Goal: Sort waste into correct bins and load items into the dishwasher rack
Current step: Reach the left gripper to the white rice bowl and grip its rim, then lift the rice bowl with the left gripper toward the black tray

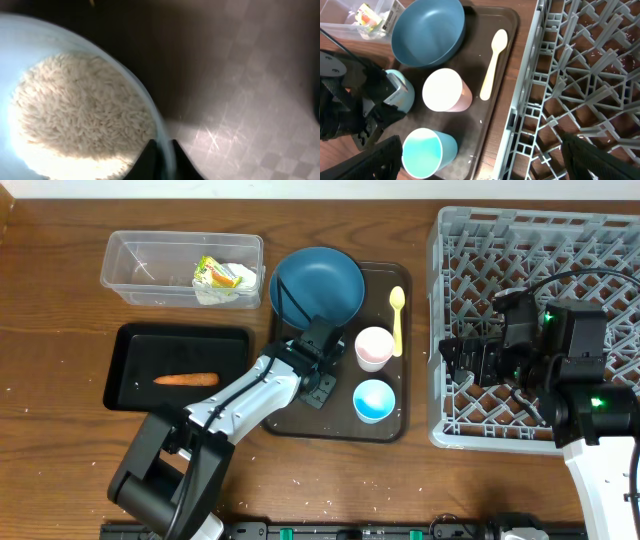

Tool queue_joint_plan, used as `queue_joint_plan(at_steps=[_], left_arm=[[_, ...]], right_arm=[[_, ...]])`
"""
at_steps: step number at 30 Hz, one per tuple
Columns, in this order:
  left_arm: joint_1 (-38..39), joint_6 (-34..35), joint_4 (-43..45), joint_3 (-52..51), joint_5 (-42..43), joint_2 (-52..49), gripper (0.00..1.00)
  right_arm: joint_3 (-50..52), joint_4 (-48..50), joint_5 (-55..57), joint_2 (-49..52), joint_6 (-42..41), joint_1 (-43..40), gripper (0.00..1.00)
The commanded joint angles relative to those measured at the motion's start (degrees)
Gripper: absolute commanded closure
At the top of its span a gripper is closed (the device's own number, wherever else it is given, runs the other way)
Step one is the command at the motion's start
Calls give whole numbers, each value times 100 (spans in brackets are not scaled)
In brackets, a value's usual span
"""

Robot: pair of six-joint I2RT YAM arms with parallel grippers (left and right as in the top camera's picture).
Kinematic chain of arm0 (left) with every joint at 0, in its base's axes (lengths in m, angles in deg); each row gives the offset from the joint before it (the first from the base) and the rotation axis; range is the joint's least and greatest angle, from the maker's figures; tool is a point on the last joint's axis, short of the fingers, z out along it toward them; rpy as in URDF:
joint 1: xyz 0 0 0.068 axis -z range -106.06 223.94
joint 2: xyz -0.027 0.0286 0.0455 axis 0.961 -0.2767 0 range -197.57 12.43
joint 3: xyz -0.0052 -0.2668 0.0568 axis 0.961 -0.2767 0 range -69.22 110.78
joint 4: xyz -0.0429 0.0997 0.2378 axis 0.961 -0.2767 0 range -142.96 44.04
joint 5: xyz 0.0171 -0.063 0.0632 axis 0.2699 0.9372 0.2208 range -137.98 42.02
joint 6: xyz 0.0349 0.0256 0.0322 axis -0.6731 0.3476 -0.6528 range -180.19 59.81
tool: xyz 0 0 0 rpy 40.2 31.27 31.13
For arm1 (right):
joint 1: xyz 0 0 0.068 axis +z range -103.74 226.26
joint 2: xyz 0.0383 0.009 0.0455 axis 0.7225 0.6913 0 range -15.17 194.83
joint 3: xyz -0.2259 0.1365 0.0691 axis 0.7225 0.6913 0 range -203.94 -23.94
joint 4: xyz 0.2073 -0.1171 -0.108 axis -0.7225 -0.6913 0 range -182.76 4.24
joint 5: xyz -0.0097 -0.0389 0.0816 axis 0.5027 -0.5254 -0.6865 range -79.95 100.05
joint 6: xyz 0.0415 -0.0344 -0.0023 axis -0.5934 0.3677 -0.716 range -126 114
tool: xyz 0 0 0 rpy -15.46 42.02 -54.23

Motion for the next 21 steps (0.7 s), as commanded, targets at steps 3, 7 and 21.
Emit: queue_joint_plan(at_steps=[3,7,21], left_arm=[[-35,518,-70,66,-90,-17,94],[-35,726,-133,170,-90,79,94],[-37,1073,-260,245,-87,437,94]], right_arm=[[-98,-7,20,2,-26,50,1],[-98,-7,20,2,-26,50,1],[-98,-4,20,2,-26,50,1]])
